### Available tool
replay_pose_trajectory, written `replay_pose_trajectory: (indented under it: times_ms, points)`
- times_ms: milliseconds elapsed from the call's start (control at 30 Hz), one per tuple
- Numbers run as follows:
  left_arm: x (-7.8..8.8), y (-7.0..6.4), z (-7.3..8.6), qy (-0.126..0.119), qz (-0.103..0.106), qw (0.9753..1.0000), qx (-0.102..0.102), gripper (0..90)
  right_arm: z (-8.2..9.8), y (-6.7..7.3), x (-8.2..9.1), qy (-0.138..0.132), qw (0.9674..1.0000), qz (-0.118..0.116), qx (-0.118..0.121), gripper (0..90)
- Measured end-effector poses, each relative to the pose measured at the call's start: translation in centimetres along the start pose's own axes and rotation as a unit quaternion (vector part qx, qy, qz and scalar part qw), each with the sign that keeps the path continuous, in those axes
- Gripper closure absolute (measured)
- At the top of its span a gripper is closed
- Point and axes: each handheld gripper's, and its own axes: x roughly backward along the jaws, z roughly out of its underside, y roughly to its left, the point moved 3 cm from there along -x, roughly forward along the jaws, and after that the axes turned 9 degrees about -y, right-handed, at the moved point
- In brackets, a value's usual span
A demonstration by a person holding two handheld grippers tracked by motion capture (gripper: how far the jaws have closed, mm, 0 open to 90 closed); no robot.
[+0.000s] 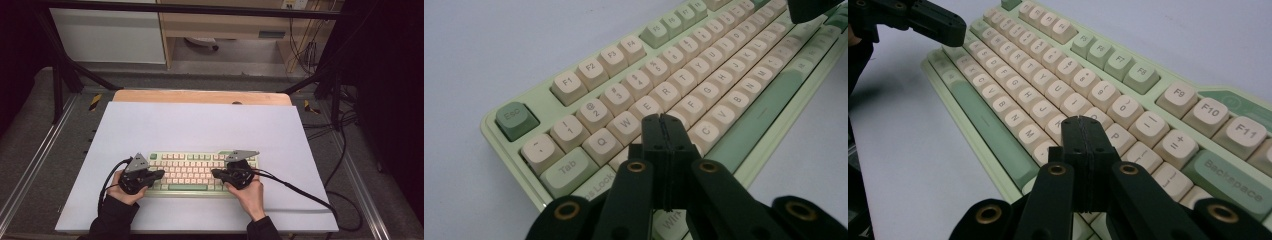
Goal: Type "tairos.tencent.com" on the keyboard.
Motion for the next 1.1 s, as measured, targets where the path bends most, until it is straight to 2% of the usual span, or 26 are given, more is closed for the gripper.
replay_pose_trajectory:
  times_ms: [467,1100]
  points:
    - [0.5,0.4,0.4,-0.003,-0.003,1.0,0.007,89.8,-1.0,0.2,-2.7,0.011,0.9998,0.017,0.009,90.0]
    - [0.4,0.5,0.4,-0.002,-0.002,1.0,0.007,89.8,-0.5,-0.4,-3.8,0.023,0.9994,0.024,0.006,90.0]
